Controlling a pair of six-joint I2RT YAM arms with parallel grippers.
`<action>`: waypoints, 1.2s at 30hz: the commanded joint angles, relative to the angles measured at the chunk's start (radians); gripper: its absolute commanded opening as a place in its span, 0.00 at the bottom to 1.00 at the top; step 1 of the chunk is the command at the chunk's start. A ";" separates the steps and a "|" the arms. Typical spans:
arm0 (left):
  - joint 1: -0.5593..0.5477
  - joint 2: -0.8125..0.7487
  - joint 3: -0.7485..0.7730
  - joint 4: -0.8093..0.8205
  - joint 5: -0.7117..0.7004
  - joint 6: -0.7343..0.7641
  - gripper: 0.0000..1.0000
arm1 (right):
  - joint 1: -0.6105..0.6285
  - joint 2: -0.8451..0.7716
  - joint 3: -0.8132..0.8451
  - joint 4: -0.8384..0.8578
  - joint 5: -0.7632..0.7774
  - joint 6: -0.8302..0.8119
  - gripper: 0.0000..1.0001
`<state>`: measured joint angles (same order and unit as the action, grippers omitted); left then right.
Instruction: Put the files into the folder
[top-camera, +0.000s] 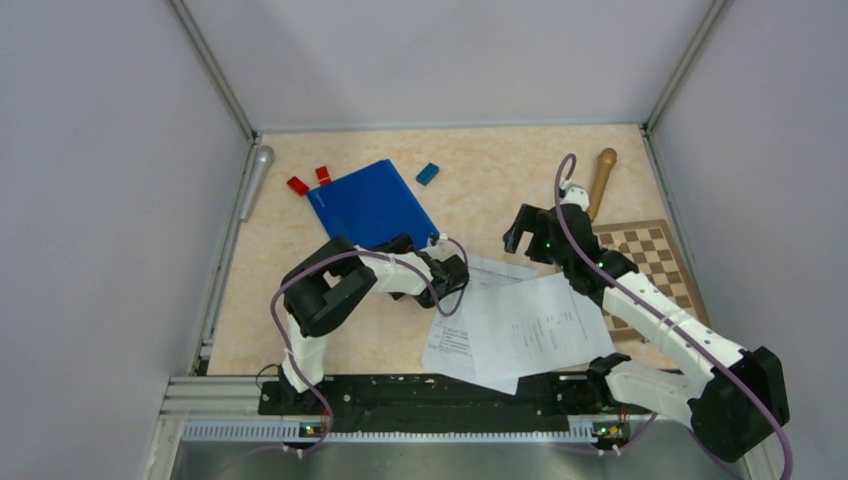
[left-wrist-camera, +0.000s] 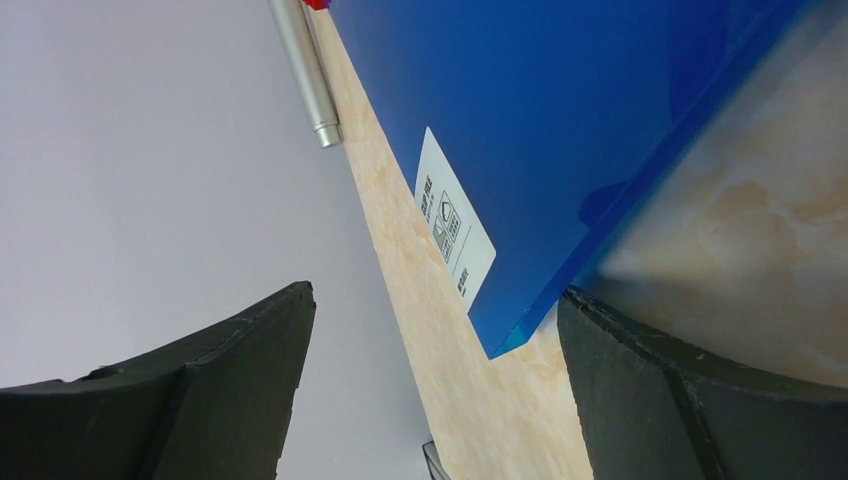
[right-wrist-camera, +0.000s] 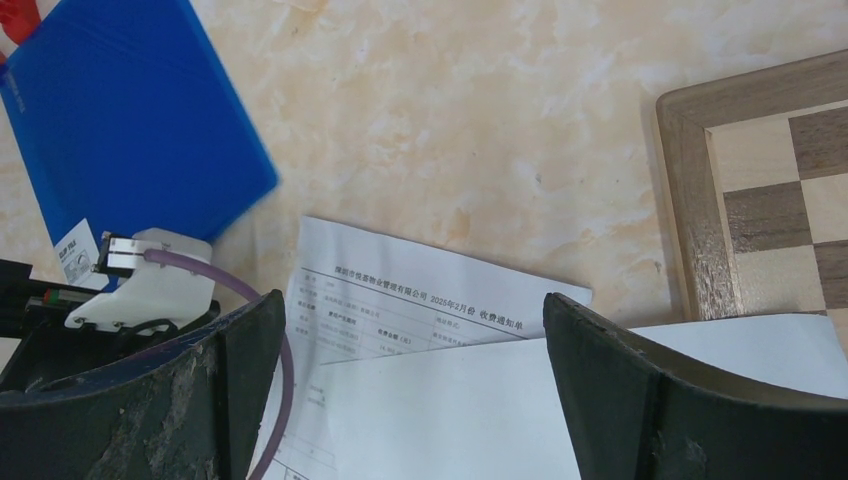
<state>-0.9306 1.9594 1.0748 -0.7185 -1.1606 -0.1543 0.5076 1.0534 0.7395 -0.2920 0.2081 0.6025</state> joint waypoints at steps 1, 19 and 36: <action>0.009 0.024 0.022 0.065 -0.044 0.047 0.95 | 0.002 -0.028 -0.012 0.025 0.009 0.011 0.99; 0.019 -0.034 0.051 0.068 0.035 0.146 0.94 | 0.003 -0.066 -0.044 0.025 0.017 0.026 0.99; 0.078 -0.020 0.029 0.148 0.011 0.226 0.91 | 0.003 -0.094 -0.081 0.021 0.009 0.048 0.99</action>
<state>-0.8768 1.9400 1.1046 -0.6353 -1.0740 0.0521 0.5076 0.9970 0.6731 -0.2848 0.2092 0.6342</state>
